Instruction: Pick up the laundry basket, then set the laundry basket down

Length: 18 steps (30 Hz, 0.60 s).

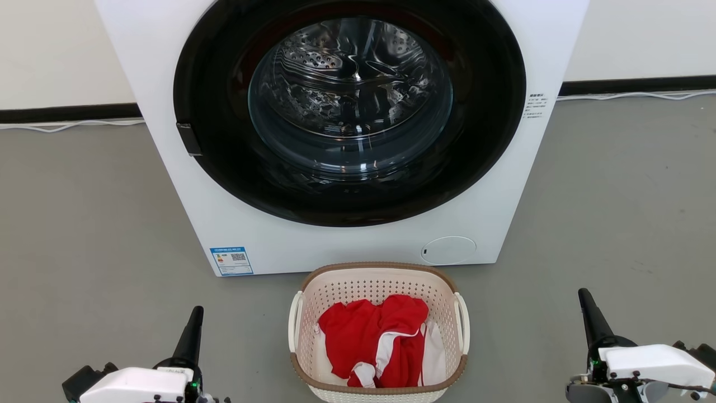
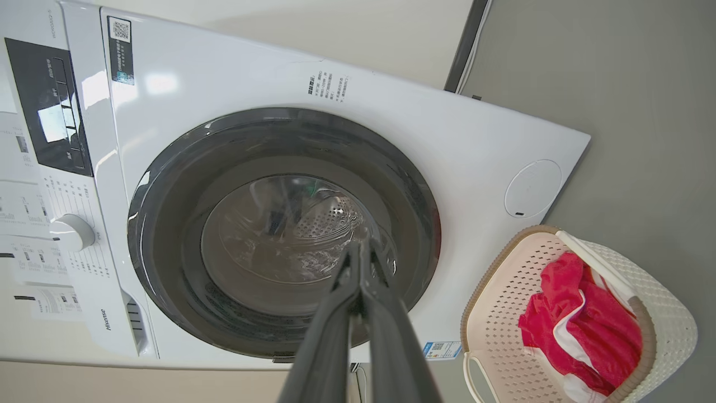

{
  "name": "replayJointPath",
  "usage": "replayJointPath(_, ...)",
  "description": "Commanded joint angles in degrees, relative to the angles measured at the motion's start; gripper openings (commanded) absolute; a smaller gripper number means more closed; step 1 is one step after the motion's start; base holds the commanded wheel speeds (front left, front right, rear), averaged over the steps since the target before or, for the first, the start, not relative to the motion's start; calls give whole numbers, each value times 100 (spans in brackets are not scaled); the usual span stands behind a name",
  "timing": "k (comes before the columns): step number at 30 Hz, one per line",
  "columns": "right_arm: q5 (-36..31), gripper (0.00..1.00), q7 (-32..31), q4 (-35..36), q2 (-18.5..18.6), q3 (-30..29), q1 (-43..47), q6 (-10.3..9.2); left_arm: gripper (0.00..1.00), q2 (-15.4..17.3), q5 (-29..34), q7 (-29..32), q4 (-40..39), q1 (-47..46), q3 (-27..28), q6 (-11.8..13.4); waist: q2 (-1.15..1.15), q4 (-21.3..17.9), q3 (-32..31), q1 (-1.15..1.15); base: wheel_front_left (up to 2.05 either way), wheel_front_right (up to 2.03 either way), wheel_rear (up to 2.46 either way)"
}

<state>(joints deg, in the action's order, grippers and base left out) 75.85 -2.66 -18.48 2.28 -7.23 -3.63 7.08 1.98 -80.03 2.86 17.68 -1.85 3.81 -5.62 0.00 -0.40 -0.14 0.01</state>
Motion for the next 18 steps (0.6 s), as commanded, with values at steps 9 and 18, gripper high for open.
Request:
replayJointPath(9, 837, 0, -205, 326, 57, 85, -247, 38, 0, 80, -627, 187, -273, -382, 217, -112, 0, 19, 15, 0, 0, 0, 0)
replayJointPath(18, 1450, 0, -340, 418, 59, 76, -253, 40, 0, 87, -1077, 322, -341, -422, 259, -170, 0, 35, 28, 0, 0, 0, 0)
